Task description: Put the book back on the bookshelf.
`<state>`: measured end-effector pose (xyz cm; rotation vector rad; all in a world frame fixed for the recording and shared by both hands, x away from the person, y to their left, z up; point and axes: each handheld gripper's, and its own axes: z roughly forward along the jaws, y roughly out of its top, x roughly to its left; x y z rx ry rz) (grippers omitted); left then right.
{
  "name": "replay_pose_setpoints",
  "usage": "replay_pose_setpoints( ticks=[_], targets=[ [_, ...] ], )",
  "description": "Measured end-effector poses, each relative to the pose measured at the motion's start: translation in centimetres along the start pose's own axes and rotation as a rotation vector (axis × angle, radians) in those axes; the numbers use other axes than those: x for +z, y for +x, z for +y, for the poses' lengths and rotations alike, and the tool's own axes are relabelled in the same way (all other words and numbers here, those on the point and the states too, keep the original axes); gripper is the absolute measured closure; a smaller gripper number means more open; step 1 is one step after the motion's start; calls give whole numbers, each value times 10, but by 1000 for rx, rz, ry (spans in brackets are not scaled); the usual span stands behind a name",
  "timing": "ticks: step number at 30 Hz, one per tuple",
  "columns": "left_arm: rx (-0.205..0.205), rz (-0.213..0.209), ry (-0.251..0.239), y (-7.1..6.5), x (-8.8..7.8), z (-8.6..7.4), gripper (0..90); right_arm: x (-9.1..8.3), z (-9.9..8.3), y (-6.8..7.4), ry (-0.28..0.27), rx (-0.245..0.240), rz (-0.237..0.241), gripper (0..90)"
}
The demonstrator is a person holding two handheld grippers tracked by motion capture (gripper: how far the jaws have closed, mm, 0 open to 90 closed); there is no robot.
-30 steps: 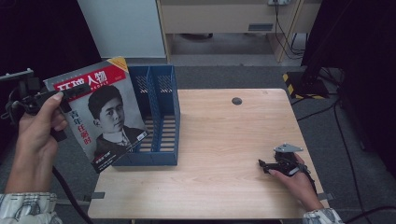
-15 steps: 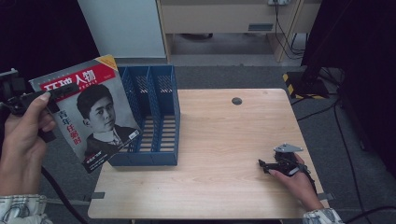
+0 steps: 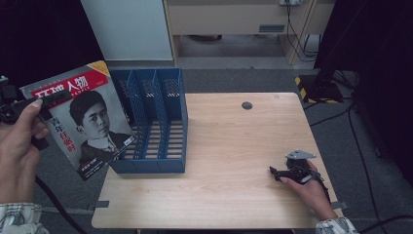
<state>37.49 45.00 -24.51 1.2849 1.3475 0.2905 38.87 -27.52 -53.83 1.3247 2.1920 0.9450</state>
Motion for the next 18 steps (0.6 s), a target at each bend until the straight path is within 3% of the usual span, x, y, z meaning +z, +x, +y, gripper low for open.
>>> replay_pose_setpoints(
  ticks=[8, 18],
  targets=[
    [21, 35, -1, 9, 16, 3, 863, 0, 0, 0, 0, 0, 0, 127],
    [16, 56, -13, 18, 30, 6, 863, 0, 0, 0, 0, 1, -1, 128]
  ],
)
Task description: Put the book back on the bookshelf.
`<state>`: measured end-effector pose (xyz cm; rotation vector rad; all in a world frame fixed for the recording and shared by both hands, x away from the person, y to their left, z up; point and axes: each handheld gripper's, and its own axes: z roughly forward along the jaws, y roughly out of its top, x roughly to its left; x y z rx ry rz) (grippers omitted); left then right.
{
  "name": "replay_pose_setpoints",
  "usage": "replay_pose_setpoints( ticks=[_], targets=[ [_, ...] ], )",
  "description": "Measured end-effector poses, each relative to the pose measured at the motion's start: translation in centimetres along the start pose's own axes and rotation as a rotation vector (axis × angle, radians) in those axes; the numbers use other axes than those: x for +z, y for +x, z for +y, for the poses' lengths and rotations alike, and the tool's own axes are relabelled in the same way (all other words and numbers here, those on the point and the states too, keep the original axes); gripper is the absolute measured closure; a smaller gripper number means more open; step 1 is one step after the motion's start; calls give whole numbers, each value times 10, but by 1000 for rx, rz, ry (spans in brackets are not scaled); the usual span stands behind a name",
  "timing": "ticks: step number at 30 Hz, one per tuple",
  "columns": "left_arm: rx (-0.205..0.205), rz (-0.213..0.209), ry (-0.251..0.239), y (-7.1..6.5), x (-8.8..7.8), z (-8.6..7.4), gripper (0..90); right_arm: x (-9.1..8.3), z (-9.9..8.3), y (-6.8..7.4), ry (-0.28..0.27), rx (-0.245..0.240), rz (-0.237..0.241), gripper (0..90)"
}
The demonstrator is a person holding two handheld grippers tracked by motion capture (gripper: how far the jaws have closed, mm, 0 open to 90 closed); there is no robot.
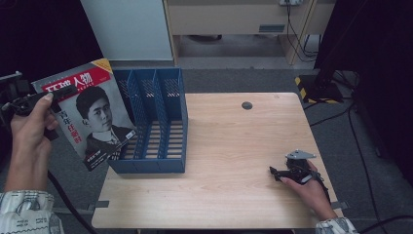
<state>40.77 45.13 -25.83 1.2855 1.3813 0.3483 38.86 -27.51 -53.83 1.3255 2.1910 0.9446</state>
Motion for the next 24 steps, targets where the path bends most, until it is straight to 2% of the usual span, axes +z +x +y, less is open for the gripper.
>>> replay_pose_setpoints(
  ticks=[5, 9, 12, 18, 24],
  targets=[
    [6, 18, -2, 2, 4, 0, 863, 0, 0, 0, 0, 1, -1, 128],
    [39, 38, -3, -2, 9, 1, 862, 0, 0, 0, 0, 1, -1, 127],
    [45, 47, -8, -3, 14, 2, 862, 0, 0, 0, 0, 3, -1, 128],
    [62, 44, -6, -10, 28, -1, 862, 0, 0, 0, 0, 3, -1, 127],
    [70, 22, -12, -18, 38, -1, 862, 0, 0, 0, 0, 3, -1, 128]
  ],
)
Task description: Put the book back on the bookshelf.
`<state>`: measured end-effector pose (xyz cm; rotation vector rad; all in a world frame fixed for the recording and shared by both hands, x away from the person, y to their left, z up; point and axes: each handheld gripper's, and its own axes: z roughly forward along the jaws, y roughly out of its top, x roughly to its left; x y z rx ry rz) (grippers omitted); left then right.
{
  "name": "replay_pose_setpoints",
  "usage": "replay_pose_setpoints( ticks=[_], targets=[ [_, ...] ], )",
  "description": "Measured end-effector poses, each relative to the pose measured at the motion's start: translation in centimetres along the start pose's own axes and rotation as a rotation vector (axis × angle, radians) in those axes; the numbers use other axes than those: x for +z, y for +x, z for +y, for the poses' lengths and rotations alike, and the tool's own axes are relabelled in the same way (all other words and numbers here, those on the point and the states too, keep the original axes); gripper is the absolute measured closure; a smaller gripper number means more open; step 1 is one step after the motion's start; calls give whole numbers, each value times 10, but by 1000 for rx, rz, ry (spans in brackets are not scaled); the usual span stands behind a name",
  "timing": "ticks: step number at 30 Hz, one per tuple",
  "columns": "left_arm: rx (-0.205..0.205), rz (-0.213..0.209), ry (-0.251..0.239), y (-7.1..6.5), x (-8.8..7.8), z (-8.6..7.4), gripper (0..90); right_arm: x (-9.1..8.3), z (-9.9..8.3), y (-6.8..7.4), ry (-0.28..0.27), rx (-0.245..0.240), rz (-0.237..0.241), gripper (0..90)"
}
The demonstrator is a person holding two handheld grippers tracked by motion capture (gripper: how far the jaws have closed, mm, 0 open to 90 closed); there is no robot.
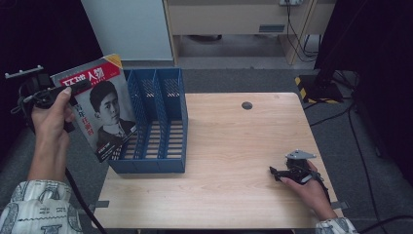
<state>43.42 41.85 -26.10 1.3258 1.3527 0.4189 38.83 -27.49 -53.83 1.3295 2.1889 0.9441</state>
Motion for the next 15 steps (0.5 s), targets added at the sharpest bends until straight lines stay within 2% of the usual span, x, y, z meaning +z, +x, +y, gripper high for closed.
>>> replay_pose_setpoints(
  ticks=[8, 15],
  targets=[
    [8, -19, -19, -8, 14, -4, 862, 0, 0, 0, 2, 0, 2, 128],
    [23, -17, -11, -12, 19, -6, 862, 0, 0, 0, 2, 0, 2, 128]
  ],
)
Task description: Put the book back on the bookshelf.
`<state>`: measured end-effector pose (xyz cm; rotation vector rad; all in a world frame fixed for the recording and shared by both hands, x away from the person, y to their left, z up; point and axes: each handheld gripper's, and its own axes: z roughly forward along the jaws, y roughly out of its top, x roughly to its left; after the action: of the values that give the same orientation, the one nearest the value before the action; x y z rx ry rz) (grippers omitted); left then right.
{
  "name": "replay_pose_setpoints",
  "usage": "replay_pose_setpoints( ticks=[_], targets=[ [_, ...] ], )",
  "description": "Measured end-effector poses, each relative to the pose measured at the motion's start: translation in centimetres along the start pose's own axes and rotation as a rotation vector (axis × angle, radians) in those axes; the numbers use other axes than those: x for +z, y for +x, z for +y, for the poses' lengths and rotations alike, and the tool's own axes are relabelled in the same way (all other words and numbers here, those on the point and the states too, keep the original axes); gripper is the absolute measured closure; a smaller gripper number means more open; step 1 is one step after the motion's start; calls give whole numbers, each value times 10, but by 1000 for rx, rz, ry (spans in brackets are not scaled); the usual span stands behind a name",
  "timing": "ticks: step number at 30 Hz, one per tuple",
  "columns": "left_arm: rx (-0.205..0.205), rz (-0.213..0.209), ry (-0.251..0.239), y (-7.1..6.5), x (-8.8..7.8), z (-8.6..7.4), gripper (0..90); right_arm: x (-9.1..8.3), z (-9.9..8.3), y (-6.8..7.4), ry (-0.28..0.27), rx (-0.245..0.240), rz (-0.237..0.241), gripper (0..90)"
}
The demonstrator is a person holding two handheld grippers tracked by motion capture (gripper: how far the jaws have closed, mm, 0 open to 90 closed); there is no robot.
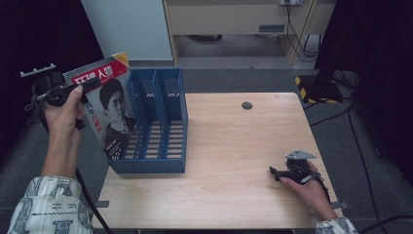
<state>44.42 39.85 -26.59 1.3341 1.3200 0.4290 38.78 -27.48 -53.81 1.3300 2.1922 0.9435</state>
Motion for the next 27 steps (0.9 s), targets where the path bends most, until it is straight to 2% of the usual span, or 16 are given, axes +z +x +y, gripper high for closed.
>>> replay_pose_setpoints(
  ticks=[7, 14, 27],
  targets=[
    [0, 1, -13, 2, -2, -2, 863, 0, 0, 0, -1, 4, -1, 128],
    [-18, 1, -30, 9, 1, -8, 862, 0, 0, 0, 0, 5, -1, 128],
    [-6, -8, -53, 9, 9, -18, 861, 0, 0, 0, -1, 4, -2, 128]
  ],
)
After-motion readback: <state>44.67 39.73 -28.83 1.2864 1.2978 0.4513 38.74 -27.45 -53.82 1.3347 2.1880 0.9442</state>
